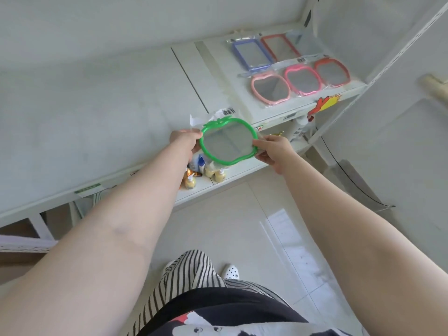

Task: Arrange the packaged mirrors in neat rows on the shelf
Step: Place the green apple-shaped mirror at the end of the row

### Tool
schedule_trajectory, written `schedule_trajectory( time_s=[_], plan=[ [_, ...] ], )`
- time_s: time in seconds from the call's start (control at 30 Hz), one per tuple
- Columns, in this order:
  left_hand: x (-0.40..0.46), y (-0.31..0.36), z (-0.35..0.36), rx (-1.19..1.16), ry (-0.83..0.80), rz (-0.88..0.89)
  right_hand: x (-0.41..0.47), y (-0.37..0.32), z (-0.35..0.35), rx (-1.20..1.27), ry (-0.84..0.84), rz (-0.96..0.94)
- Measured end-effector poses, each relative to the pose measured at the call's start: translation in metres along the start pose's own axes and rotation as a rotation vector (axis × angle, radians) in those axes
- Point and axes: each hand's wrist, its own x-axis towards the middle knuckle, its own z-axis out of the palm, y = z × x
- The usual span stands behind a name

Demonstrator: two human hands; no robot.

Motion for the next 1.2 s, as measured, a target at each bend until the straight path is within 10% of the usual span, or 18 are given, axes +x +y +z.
schedule_trajectory(
  time_s=[1.2],
  plan=[
    [0.169, 0.096, 0.135, 0.227, 0.160, 0.021, 0.234, -0.093, 0.003, -0.205, 0.118, 0.020]
  ],
)
